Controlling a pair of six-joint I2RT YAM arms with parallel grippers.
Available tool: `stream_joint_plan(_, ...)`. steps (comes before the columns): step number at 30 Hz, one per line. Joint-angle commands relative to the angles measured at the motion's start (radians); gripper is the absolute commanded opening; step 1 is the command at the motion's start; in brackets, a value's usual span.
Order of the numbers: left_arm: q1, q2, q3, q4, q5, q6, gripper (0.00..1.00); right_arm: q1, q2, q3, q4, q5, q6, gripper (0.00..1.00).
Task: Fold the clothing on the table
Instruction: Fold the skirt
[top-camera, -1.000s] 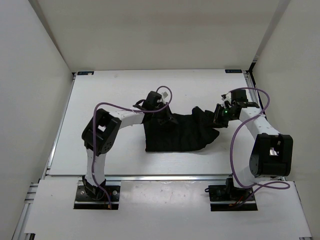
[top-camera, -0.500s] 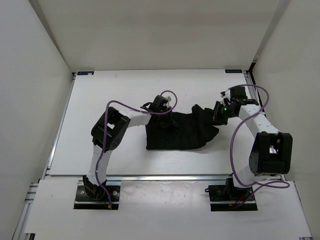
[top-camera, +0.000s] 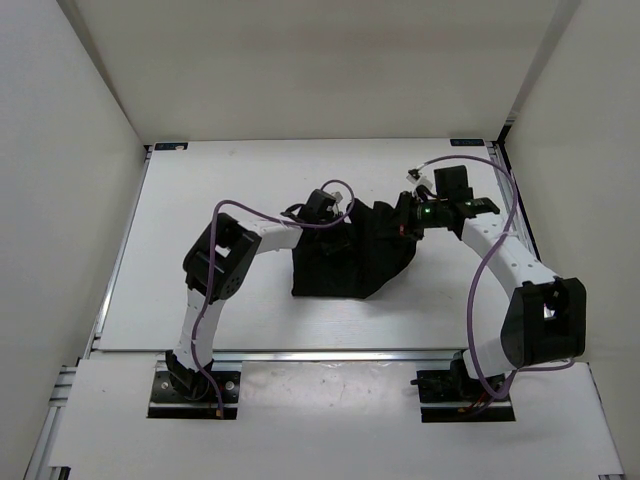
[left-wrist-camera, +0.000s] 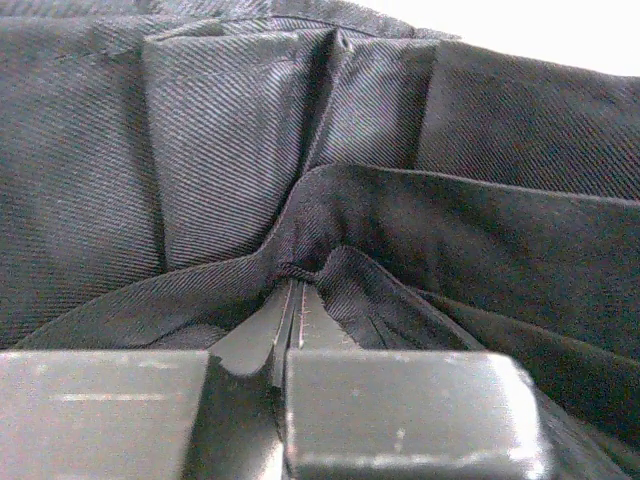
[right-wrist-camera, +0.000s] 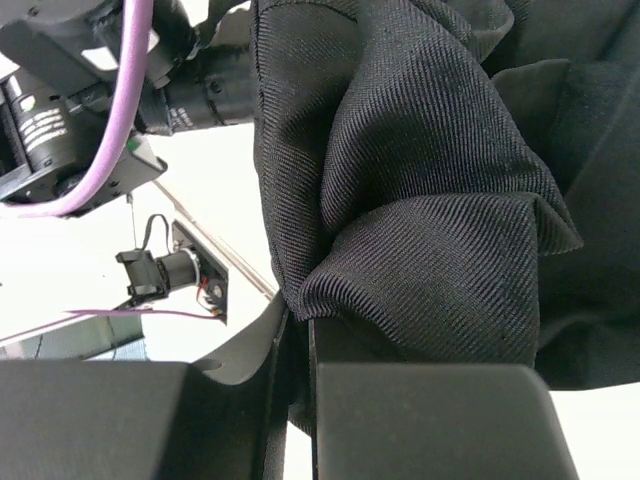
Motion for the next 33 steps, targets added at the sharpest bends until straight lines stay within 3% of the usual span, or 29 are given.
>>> stream_joint_plan(1, 0.032, -0.008, 0.014, -0.016, -0.001, 0.001, 0.03, -0.005, -0.019, 0.016, 0.068, -0.069, 0.031, 0.00)
stream_joint_plan(4, 0.075, -0.083, 0.046, -0.036, 0.023, 0.004, 0.14, -0.036, -0.017, 0.017, 0.042, -0.059, 0.006, 0.00)
stream_joint_plan(9, 0.194, -0.209, 0.063, -0.076, 0.062, 0.018, 0.20, -0.073, -0.019, 0.017, 0.021, -0.041, -0.014, 0.00)
stream_joint_plan(13, 0.297, -0.339, -0.036, -0.073, 0.068, 0.031, 0.21, -0.085, -0.031, 0.003, 0.011, -0.039, -0.022, 0.00)
stream_joint_plan(19, 0.417, -0.440, -0.262, -0.105, -0.055, 0.107, 0.20, -0.093, -0.040, 0.008, 0.002, -0.033, -0.026, 0.00)
stream_joint_plan(28, 0.336, -0.442, -0.405, -0.120, -0.196, 0.166, 0.19, -0.081, -0.028, 0.078, -0.045, -0.003, -0.048, 0.00)
stream_joint_plan(33, 0.274, -0.430, -0.486, -0.056, -0.144, 0.101, 0.19, -0.039, -0.005, 0.124, -0.039, 0.019, -0.042, 0.00)
